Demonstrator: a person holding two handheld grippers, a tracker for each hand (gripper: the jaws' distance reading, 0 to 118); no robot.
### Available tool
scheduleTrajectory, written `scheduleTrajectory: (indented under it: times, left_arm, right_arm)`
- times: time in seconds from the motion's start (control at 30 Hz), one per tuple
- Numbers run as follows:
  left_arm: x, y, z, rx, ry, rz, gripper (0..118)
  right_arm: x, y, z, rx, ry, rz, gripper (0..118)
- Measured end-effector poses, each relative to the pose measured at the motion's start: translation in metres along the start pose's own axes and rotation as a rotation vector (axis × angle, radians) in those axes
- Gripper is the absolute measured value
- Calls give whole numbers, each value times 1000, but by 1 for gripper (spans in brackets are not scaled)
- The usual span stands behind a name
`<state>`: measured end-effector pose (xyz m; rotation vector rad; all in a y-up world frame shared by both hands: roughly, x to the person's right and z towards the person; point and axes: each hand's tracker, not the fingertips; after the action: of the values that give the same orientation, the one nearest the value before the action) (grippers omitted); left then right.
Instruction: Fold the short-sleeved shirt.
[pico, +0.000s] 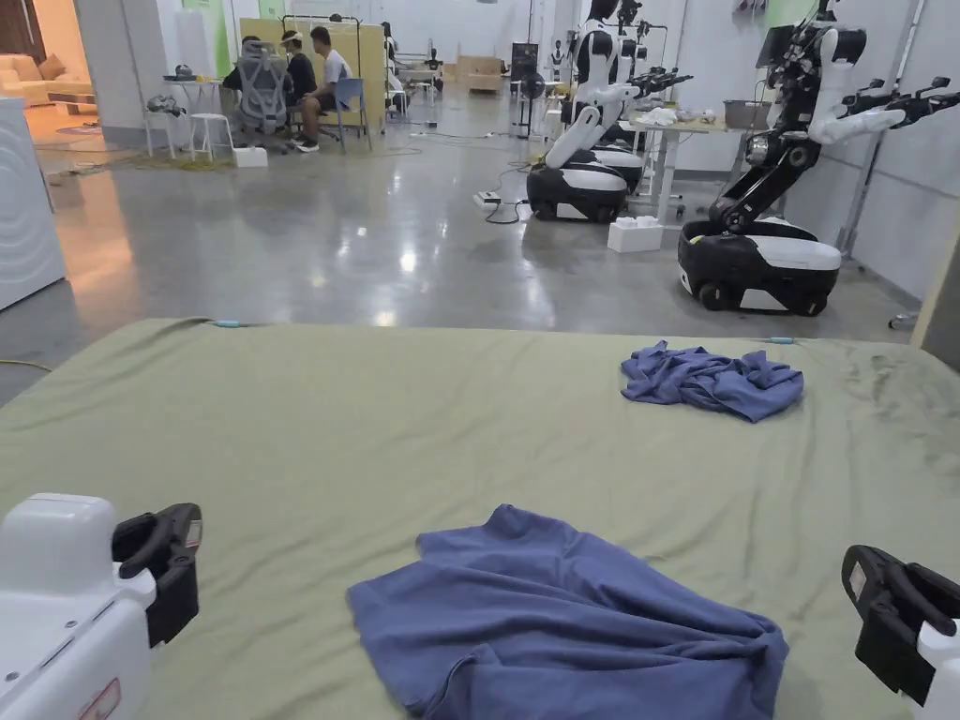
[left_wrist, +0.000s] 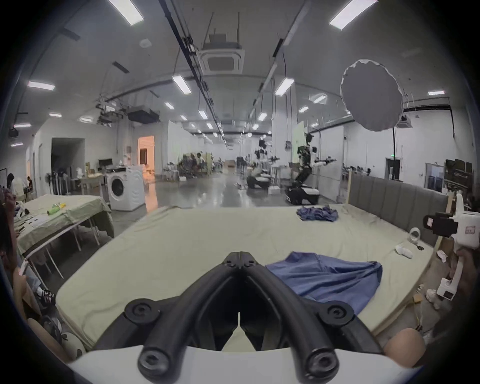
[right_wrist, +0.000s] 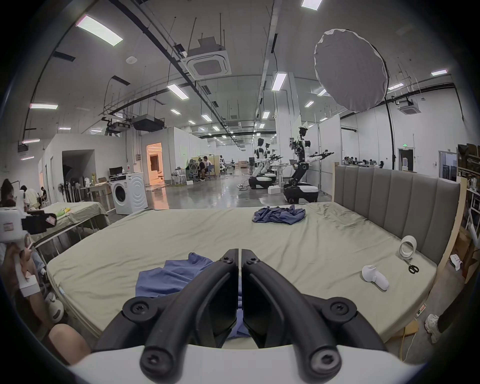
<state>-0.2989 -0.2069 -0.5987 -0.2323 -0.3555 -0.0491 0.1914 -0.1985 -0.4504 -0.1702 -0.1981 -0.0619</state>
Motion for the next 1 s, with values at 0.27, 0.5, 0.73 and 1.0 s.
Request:
scheduleTrajectory:
  times: [0.27,0.5,0.73,1.0]
  left_arm:
    - [20,-21,-122,-265,-104,78,0]
    - [26,-70,-244,-562,-96,121,0]
    - [22,-113,-304,-763,16,212,42]
    - [25,-122,-331,-783,44,211,118]
  right_arm:
    - [0,-1,-7,-6,21,-8,4]
    - [11,-8,-20,-33,3,-7,4]
    - [21,-13,-35,-61,-27,-10,4]
    - [20,-21,-49,-87,-29,-40,4]
